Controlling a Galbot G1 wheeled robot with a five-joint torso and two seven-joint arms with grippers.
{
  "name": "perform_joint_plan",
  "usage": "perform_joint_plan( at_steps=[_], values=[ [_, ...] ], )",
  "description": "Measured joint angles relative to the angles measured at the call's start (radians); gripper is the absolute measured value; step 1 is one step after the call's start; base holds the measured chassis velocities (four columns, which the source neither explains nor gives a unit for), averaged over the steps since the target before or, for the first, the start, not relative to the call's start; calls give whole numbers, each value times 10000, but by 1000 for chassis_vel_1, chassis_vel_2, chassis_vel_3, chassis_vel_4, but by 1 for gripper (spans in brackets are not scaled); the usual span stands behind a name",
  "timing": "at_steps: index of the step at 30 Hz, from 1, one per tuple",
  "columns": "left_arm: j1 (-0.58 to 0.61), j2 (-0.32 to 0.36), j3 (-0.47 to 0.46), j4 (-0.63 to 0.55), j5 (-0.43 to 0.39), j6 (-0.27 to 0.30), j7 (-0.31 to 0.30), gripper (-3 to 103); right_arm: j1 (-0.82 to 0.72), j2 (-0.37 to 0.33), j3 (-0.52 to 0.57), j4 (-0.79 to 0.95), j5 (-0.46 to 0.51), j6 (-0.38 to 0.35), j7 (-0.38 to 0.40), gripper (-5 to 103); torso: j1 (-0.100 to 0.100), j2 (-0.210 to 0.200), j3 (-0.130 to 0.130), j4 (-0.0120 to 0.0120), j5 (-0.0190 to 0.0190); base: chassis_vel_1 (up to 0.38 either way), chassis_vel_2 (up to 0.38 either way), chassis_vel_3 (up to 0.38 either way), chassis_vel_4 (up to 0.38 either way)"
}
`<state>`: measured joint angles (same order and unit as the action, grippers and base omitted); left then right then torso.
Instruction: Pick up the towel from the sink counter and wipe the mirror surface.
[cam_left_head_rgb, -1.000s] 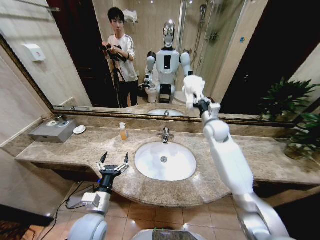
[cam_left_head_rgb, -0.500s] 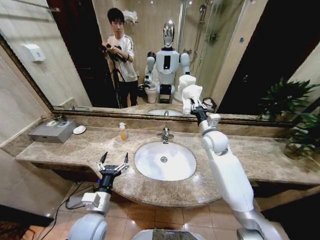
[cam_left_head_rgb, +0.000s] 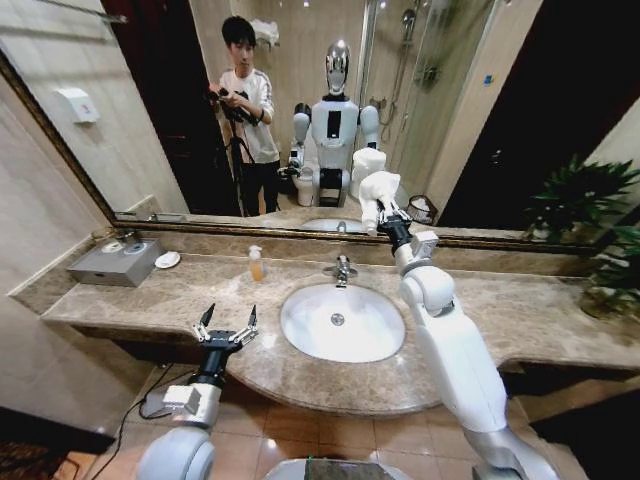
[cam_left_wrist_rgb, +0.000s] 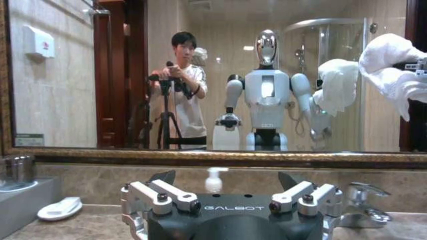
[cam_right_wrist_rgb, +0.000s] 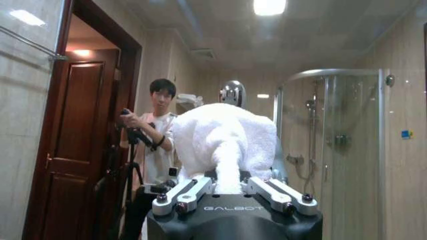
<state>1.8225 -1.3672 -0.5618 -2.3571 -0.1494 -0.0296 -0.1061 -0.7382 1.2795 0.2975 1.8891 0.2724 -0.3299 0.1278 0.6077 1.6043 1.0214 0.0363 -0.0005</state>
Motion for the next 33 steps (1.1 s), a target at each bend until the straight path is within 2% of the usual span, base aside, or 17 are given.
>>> perform_joint_plan(
  at_steps=[11, 19, 21, 27, 33],
  values=[
    [0, 0, 0, 0, 0, 0, 0, 100, 252, 51, -140, 43, 56, -79, -234, 13, -1, 0, 0, -3, 5, 75, 76, -81, -83],
    [0, -1, 0, 0, 0, 0, 1, 100, 2309, 447, -744, -1290, 194, -365, 408, 13, 0, -1, 1, -2, 7, 0, 0, 0, 0],
    [1, -2, 0, 0, 0, 0, 0, 100, 3343, 603, -834, -1718, 343, -567, 662, 13, 2, -1, 1, -1, 2, 0, 0, 0, 0],
    [0, -1, 0, 0, 0, 0, 0, 100, 4728, 616, -980, -2198, 394, -801, 748, 13, 1, 0, 0, -2, 0, 0, 0, 0, 0],
    [0, -1, 0, 0, 0, 0, 0, 100, 4466, 701, -1013, -2629, -65, -623, 450, 13, 0, 0, 0, -4, 3, 0, 0, 0, 0]
  ],
)
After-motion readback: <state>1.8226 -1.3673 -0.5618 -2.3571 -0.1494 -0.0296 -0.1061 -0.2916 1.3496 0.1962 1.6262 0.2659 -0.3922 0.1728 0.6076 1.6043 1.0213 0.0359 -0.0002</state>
